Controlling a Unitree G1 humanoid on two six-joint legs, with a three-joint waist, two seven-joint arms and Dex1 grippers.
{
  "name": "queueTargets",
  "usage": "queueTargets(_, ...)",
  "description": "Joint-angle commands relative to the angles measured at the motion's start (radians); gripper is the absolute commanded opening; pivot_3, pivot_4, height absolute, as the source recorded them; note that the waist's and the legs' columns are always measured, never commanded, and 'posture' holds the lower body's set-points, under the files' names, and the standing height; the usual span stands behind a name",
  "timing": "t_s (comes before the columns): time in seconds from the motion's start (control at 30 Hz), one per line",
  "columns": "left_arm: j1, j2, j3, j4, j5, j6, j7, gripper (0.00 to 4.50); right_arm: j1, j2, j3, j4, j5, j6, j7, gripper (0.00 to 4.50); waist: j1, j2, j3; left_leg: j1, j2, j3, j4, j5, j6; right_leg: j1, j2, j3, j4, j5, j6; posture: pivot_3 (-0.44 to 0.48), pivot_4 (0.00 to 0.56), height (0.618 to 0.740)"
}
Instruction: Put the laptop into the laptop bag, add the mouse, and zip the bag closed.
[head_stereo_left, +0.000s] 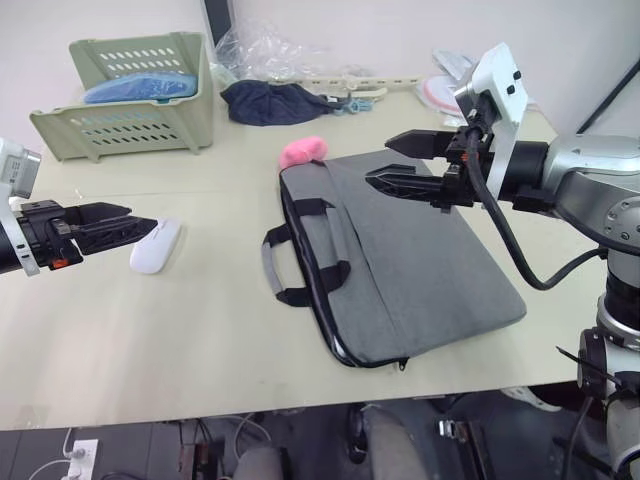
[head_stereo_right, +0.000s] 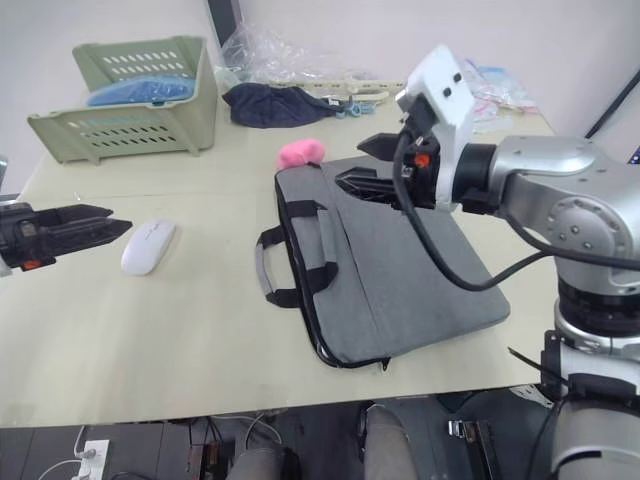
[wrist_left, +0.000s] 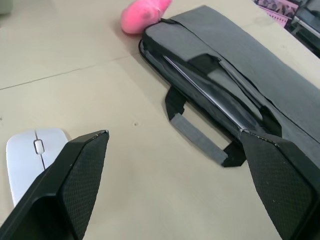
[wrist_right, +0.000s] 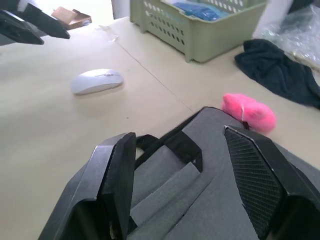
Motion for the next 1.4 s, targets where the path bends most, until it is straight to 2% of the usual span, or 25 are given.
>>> queueTargets(0.03, 0.069, 0.078, 0.097, 0.036, 0.016, -0.093, -0.189, 4.5, -0.019, -0.087, 0.05, 0.038, -0.052, -0.13, 0.165, 3.12, 0.002, -0.001, 0.001, 0.0, 0.0, 0.0, 0.0, 0.0, 0.0, 0.0, 0.0, 0.0, 0.0, 0.0, 0.0, 0.0, 0.15, 0.74)
queueTargets(0.2, 0.077, 0.122, 0.146, 0.056, -0.028, -0.067, -0.283, 4.5, -0.009, -0.171, 0.074, 0.058, -0.081, -0.19, 0.282, 3.12, 0.004, -0.001, 0.001, -0.001, 0.0, 0.0, -0.001, 0.0, 0.0, -0.001, 0.0, 0.0, -0.001, 0.0, 0.0, 0.0, 0.15, 0.74)
queueTargets(0.4, 0.126, 0.232, 0.267, 0.143, 0.022, -0.057, -0.431, 4.5, 0.005, -0.332, 0.008, 0.08, -0.067, -0.177, 0.4, 3.12, 0.01, -0.002, 0.004, -0.001, 0.0, 0.0, -0.001, 0.0, 0.0, -0.001, 0.0, 0.0, -0.001, 0.0, 0.0, 0.0, 0.15, 0.74)
queueTargets(0.5, 0.136, 0.255, 0.28, 0.18, 0.042, -0.072, -0.464, 4.5, 0.02, -0.336, -0.004, 0.091, -0.065, -0.178, 0.392, 3.12, 0.017, -0.002, 0.004, -0.002, 0.001, 0.001, -0.001, 0.0, 0.0, -0.004, 0.0, 0.0, -0.001, 0.0, 0.0, 0.0, 0.15, 0.74)
queueTargets(0.7, 0.129, 0.235, 0.238, 0.194, 0.057, -0.098, -0.462, 4.5, 0.02, -0.292, -0.002, 0.097, -0.084, -0.202, 0.365, 3.12, 0.02, -0.001, 0.005, -0.002, 0.001, 0.005, -0.001, 0.0, 0.0, -0.004, 0.0, 0.003, 0.002, 0.0, -0.001, 0.0, 0.15, 0.74)
queueTargets(0.8, 0.131, 0.227, 0.229, 0.198, 0.064, -0.109, -0.459, 4.5, 0.005, -0.272, -0.01, 0.118, -0.085, -0.198, 0.357, 4.01, 0.02, -0.001, 0.005, -0.002, 0.001, 0.005, -0.001, 0.0, 0.0, -0.006, 0.0, 0.003, 0.002, 0.0, -0.001, 0.0, 0.15, 0.74)
queueTargets(0.83, 0.133, 0.224, 0.225, 0.212, 0.078, -0.122, -0.45, 4.5, 0.008, -0.274, -0.01, 0.118, -0.081, -0.196, 0.364, 4.47, 0.019, -0.001, 0.005, -0.002, 0.001, 0.005, -0.001, 0.0, 0.0, -0.006, 0.0, 0.002, 0.002, 0.0, -0.001, 0.0, 0.15, 0.74)
queueTargets(0.9, 0.141, 0.218, 0.2, 0.259, 0.126, -0.155, -0.419, 4.5, 0.023, -0.278, -0.008, 0.109, -0.081, -0.204, 0.374, 4.47, 0.019, -0.001, 0.005, -0.002, 0.001, 0.006, -0.001, 0.0, 0.0, -0.007, 0.001, 0.002, 0.002, 0.0, -0.001, 0.0, 0.15, 0.74)
queueTargets(0.97, 0.143, 0.195, 0.141, 0.309, 0.198, -0.227, -0.36, 4.5, 0.028, -0.27, -0.01, 0.106, -0.076, -0.207, 0.371, 4.47, 0.019, -0.001, 0.005, -0.002, 0.001, 0.007, -0.002, 0.0, 0.0, -0.007, 0.001, 0.002, 0.002, 0.0, -0.001, 0.0, 0.15, 0.74)
queueTargets(1.07, 0.069, 0.135, 0.047, 0.389, 0.285, -0.32, -0.231, 4.5, 0.039, -0.263, -0.009, 0.101, -0.077, -0.215, 0.37, 4.47, 0.021, -0.001, 0.005, -0.002, 0.001, 0.007, -0.001, 0.0, 0.0, -0.007, 0.0, 0.003, 0.004, 0.0, -0.001, 0.0, 0.15, 0.74)
queueTargets(1.2, 0.044, 0.031, -0.013, 0.356, 0.342, -0.396, -0.119, 4.5, 0.047, -0.247, -0.007, 0.088, -0.074, -0.214, 0.36, 4.47, 0.022, -0.004, 0.004, -0.002, 0.001, 0.008, -0.001, 0.0, 0.0, -0.007, 0.0, 0.003, 0.004, 0.0, -0.002, 0.0, 0.15, 0.74)
queueTargets(1.27, 0.039, -0.06, -0.032, 0.312, 0.349, -0.41, -0.041, 4.5, 0.05, -0.234, -0.009, 0.078, -0.066, -0.206, 0.351, 4.47, 0.021, -0.003, 0.004, -0.001, 0.001, 0.009, -0.001, 0.0, 0.0, -0.008, 0.0, 0.002, 0.004, 0.0, -0.002, 0.0, 0.15, 0.74)
queueTargets(1.33, 0.071, -0.195, -0.048, 0.225, 0.323, -0.399, 0.028, 4.5, 0.056, -0.22, -0.006, 0.061, -0.061, -0.198, 0.339, 4.47, 0.022, -0.004, 0.004, -0.001, 0.001, 0.009, 0.0, 0.0, 0.0, -0.007, 0.0, 0.002, 0.005, 0.0, -0.002, 0.0, 0.15, 0.74)
queueTargets(1.4, 0.107, -0.265, -0.047, 0.162, 0.308, -0.381, 0.053, 4.5, 0.056, -0.211, -0.007, 0.05, -0.057, -0.19, 0.331, 4.47, 0.021, -0.004, 0.003, -0.001, 0.001, 0.01, 0.002, 0.0, 0.0, -0.007, 0.0, 0.002, 0.007, 0.0, -0.002, 0.0, 0.15, 0.74)
